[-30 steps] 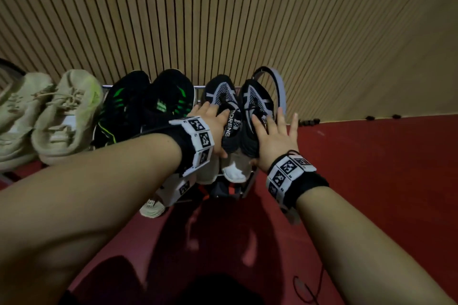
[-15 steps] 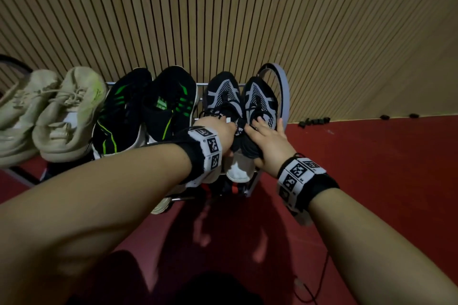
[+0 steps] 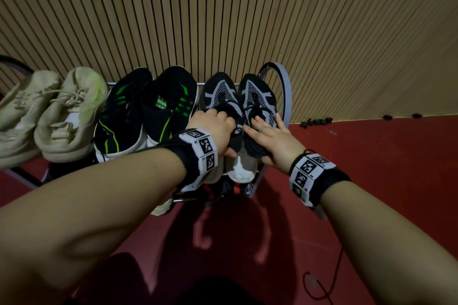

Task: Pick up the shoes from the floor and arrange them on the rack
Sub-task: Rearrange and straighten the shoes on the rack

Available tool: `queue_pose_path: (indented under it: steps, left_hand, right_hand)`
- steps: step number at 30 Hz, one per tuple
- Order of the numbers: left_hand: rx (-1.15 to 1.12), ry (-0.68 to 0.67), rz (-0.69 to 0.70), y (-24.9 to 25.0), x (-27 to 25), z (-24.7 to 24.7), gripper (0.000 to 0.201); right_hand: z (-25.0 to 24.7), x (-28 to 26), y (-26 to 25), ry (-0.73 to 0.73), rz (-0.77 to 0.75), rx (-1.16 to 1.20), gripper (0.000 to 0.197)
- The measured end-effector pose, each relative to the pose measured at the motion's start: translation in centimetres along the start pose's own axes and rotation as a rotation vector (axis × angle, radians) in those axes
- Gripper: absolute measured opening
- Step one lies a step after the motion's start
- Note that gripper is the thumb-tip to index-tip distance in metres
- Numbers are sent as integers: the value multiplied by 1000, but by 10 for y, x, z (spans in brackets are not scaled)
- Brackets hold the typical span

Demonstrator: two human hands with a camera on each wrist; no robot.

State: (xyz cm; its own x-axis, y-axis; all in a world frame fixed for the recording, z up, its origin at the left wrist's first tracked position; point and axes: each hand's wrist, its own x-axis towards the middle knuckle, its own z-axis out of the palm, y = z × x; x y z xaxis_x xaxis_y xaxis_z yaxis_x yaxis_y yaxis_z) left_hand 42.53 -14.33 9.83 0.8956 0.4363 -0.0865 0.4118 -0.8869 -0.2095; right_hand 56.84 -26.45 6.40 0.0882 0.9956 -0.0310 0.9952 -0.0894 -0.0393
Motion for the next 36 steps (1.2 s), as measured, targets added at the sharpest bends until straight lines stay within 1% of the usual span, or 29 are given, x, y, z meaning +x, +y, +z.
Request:
queue_pose_path:
  steps: [2,5,9,11,13,15,17,19,24,26,29,32,36]
  left_hand:
    - [-10,19,-5,-1,2,1,74]
    - [-27,51,-10,-3,5,3,79]
    - [-108,88,-64,-2,7,6,94]
    - [-147,54,-104,-1,9,10,109]
    - [-168,-33,-108,-3,13,13,115]
    - [-194,-120,-98,-6,18,15,115]
    - [-199,-161,-89,-8,20,15,113]
    - [-193,-164,-83,-9,19,15,112]
    - [-152,-161,-86,-7,18,18,109]
    - [-145,-159,-86,-7,17,17,109]
    - [-141,-148,-62,-11,10,18,109]
    - [-143,-139,-57,-17,-1,22,108]
    - [-157,-124,-38,-26,-25,27,106]
  right_hand:
    - [-1,3,3,-25,-10,-21,91]
    - [-2,7,4,-54,24,-20,92]
    - [-2,7,4,-39,41,-30,93]
    - [-4,5,1,-28,90,-52,99]
    - [-7,2,-7,-21,188,-87,108]
    - [-8,0,-13,-26,289,-139,108]
    - [-8,0,-17,-61,350,-201,102]
    - [-10,3,-19,-104,390,-225,98]
    - [-18,12,-23,-223,433,-229,98]
    - [-19,13,-25,-241,444,-230,98]
    - [-17,11,-28,-216,485,-182,96]
    - [-11,6,-37,-139,508,-174,90]
    - [2,-4,-58,-84,553,-148,93]
